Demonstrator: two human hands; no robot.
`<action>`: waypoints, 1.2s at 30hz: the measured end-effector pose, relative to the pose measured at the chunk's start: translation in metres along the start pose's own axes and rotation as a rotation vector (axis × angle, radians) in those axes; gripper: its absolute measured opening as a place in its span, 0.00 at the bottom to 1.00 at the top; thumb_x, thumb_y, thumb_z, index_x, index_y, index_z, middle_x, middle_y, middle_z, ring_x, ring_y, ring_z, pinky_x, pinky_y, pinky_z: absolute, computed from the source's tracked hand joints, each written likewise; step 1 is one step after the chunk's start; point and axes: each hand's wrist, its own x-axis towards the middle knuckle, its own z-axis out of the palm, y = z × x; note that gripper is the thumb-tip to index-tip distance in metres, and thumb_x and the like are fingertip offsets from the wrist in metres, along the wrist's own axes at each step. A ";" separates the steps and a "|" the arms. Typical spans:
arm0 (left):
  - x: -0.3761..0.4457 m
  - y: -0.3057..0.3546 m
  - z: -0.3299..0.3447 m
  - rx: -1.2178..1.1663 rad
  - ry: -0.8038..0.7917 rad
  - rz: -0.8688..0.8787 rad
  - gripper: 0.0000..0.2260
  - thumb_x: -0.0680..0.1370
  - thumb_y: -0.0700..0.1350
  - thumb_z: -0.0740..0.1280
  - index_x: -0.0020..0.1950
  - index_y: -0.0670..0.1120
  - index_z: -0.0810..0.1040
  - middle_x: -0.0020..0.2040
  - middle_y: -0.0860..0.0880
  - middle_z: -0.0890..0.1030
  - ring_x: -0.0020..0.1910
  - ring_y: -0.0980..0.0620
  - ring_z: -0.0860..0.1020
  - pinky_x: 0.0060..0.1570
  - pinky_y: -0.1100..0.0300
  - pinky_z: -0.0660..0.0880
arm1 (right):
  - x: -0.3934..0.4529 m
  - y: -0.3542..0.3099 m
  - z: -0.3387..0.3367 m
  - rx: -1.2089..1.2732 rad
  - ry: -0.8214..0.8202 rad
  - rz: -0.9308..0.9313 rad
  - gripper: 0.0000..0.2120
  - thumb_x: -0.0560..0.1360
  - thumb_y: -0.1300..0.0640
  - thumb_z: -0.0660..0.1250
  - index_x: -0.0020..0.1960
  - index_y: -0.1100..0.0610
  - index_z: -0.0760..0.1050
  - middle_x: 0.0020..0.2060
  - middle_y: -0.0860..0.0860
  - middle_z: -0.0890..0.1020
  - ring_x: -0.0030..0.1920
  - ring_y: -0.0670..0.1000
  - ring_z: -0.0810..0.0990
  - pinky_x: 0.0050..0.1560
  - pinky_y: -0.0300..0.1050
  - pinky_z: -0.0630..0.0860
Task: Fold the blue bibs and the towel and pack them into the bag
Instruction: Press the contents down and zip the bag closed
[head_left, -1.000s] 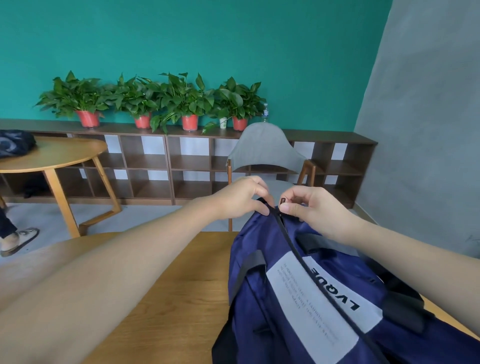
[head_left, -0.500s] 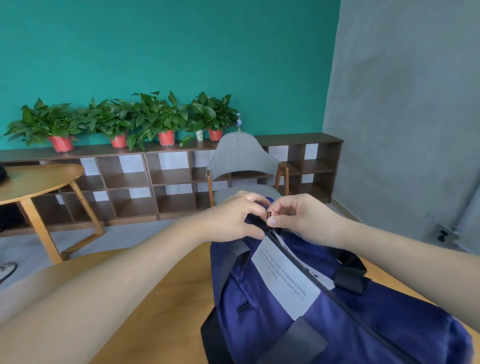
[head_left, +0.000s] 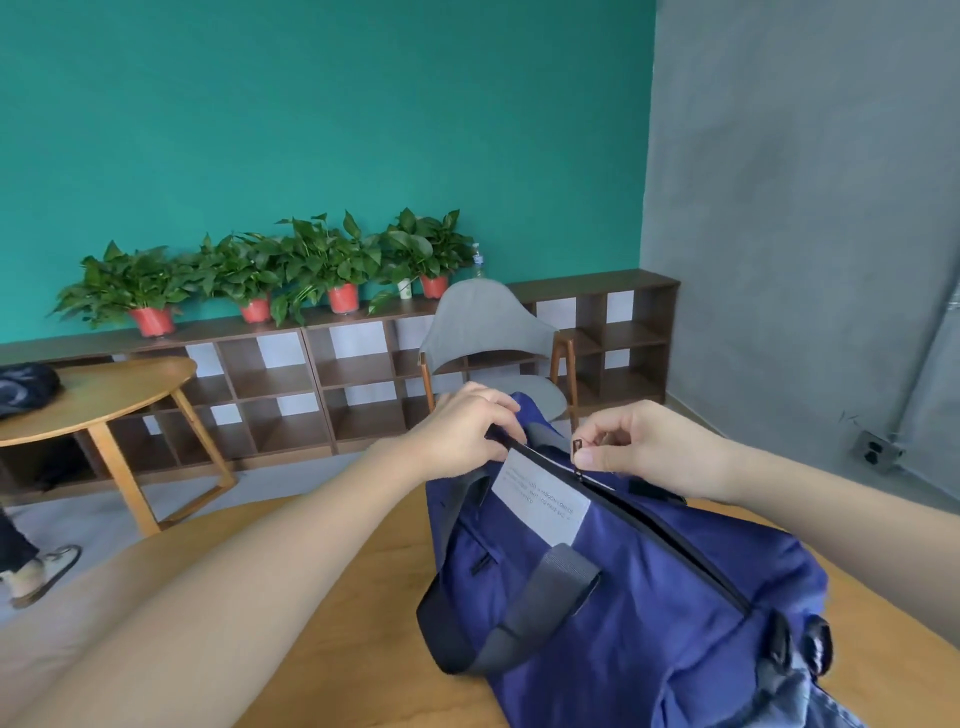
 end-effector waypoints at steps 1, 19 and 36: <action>-0.003 0.012 -0.003 -0.014 -0.018 0.037 0.13 0.76 0.42 0.72 0.58 0.56 0.84 0.69 0.57 0.75 0.71 0.53 0.64 0.73 0.49 0.60 | -0.003 0.000 0.000 0.009 0.022 0.000 0.04 0.76 0.53 0.73 0.42 0.48 0.83 0.33 0.44 0.81 0.34 0.41 0.75 0.42 0.37 0.73; -0.021 0.090 0.003 -0.111 -0.075 0.102 0.10 0.73 0.49 0.78 0.52 0.49 0.88 0.43 0.62 0.80 0.51 0.61 0.76 0.57 0.67 0.70 | -0.054 -0.010 -0.003 -0.110 0.137 -0.087 0.05 0.79 0.61 0.70 0.47 0.53 0.83 0.31 0.37 0.81 0.34 0.35 0.77 0.38 0.26 0.69; -0.024 0.087 0.002 0.188 -0.033 -0.084 0.10 0.73 0.55 0.77 0.51 0.54 0.87 0.53 0.57 0.83 0.57 0.52 0.74 0.62 0.50 0.70 | -0.116 -0.015 -0.048 -0.022 -0.162 -0.028 0.05 0.79 0.55 0.70 0.46 0.50 0.84 0.43 0.43 0.85 0.44 0.41 0.81 0.50 0.32 0.73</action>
